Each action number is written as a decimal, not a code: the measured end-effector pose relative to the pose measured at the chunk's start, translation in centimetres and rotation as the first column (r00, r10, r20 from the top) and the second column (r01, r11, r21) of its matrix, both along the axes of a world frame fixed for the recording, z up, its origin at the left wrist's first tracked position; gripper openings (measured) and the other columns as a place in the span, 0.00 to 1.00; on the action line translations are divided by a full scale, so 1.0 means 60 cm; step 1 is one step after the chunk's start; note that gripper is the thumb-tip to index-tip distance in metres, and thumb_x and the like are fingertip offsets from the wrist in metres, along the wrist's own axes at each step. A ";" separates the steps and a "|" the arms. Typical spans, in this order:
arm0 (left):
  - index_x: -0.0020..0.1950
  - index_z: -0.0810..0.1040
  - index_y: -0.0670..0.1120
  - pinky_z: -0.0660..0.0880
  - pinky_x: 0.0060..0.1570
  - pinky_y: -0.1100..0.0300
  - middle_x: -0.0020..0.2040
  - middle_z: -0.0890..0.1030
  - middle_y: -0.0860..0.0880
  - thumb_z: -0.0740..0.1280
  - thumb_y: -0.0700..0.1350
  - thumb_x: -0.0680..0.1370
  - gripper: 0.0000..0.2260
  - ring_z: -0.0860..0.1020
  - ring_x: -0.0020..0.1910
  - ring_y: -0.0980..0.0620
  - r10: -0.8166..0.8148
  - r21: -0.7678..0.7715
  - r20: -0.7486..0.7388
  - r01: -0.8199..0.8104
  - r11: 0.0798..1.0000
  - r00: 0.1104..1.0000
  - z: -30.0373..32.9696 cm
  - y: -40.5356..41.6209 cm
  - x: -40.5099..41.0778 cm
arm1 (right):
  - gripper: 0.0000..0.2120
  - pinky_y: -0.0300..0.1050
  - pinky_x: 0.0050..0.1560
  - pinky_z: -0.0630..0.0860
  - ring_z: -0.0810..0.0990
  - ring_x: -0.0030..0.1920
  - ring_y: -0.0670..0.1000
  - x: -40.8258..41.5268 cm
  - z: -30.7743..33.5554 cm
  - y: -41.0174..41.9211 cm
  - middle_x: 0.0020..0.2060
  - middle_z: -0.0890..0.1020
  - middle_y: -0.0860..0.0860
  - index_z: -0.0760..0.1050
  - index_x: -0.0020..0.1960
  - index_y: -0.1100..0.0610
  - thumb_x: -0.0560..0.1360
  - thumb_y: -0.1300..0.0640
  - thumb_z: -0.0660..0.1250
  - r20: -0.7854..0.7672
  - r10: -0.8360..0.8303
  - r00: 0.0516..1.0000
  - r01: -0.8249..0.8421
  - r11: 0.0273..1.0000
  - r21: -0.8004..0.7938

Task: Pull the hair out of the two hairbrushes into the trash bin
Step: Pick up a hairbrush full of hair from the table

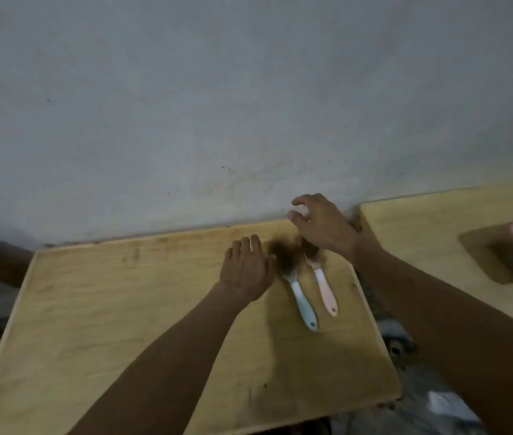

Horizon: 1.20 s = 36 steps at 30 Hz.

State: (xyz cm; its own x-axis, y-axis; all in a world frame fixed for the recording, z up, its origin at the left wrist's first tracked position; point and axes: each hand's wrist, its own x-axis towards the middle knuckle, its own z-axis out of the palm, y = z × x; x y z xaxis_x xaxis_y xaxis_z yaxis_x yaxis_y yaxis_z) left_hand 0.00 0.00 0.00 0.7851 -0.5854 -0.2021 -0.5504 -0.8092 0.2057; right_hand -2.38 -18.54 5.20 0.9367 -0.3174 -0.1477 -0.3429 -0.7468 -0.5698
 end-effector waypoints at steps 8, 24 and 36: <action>0.68 0.73 0.42 0.72 0.52 0.50 0.61 0.78 0.37 0.55 0.62 0.82 0.27 0.77 0.58 0.36 0.022 0.020 -0.359 -0.015 1.000 0.933 -0.081 -0.065 -0.035 | 0.22 0.53 0.62 0.77 0.79 0.63 0.59 0.005 -0.118 -0.018 0.64 0.80 0.58 0.77 0.69 0.55 0.78 0.46 0.69 -0.279 0.111 0.954 -0.151 0.980 -0.127; 0.39 0.74 0.48 0.73 0.39 0.56 0.43 0.79 0.48 0.70 0.65 0.71 0.20 0.79 0.43 0.45 0.132 -0.126 -0.388 -0.194 0.973 0.912 -0.154 -0.095 -0.027 | 0.16 0.55 0.47 0.87 0.89 0.38 0.58 0.075 -0.168 -0.018 0.35 0.88 0.60 0.84 0.50 0.66 0.72 0.54 0.79 -0.440 0.022 0.898 -0.031 0.999 -0.015; 0.49 0.81 0.44 0.73 0.36 0.57 0.45 0.83 0.45 0.69 0.56 0.75 0.15 0.81 0.44 0.45 0.069 -0.530 -0.490 -0.361 0.767 0.869 -0.193 -0.032 -0.030 | 0.19 0.46 0.42 0.83 0.84 0.42 0.56 0.113 -0.137 0.018 0.45 0.86 0.60 0.83 0.52 0.69 0.69 0.56 0.82 -0.465 0.033 0.885 -0.146 0.967 -0.210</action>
State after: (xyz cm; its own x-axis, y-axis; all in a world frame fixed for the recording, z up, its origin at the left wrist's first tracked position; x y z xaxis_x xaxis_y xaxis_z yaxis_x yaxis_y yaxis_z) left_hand -1.78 -1.94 -11.56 0.8246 -0.5236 -0.2143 -0.1167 -0.5281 0.8411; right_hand 4.40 -17.46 -3.04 0.8098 -0.3137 -0.4958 -0.4467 -0.8776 -0.1743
